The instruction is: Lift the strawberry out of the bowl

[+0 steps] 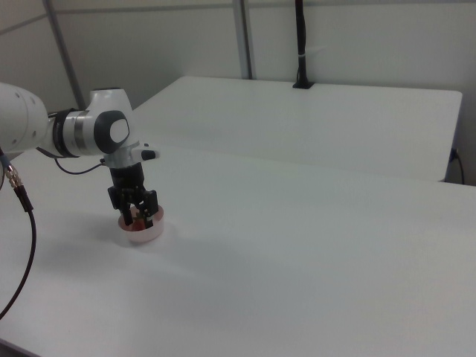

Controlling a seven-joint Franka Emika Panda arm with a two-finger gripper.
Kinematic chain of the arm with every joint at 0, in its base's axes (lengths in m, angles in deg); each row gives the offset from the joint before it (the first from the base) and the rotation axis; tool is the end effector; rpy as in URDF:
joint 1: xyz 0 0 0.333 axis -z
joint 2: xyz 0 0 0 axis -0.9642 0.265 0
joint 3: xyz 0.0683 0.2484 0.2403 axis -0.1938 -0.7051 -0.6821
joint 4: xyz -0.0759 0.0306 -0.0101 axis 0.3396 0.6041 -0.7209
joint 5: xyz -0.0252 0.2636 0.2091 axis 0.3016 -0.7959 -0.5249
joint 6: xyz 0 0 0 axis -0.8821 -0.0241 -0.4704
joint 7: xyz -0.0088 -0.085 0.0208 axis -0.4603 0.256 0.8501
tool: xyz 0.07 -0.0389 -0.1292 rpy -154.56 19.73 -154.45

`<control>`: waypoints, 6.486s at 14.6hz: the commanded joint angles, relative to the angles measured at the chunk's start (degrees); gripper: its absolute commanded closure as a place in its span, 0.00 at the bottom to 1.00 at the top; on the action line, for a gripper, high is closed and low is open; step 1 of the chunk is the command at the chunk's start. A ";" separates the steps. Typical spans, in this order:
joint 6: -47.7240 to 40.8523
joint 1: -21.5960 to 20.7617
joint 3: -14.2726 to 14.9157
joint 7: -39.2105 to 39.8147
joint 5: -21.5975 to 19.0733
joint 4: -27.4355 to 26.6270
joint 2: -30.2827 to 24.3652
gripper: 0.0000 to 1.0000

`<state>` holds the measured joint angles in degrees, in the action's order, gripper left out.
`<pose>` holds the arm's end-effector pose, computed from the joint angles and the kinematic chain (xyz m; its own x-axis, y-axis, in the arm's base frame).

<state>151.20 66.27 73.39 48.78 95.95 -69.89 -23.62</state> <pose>0.5761 0.1373 0.3460 0.9880 0.0041 -0.1543 0.0215 -0.9935 0.1115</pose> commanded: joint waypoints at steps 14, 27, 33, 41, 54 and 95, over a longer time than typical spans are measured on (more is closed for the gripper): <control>7.67 0.54 -0.50 -3.11 1.76 -1.73 0.97 0.57; 4.68 0.63 -0.50 -2.50 1.58 -1.73 0.09 0.66; 1.25 0.63 -1.81 -2.23 1.94 -2.00 -0.08 0.19; 1.25 0.63 -2.87 -2.14 2.90 -3.23 0.00 0.46; 0.11 4.23 -2.96 -1.70 2.02 -2.44 -6.58 0.80; -21.08 6.72 12.41 7.97 -10.37 8.29 -25.30 0.00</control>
<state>130.93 81.27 79.17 59.50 86.44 -60.04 -47.36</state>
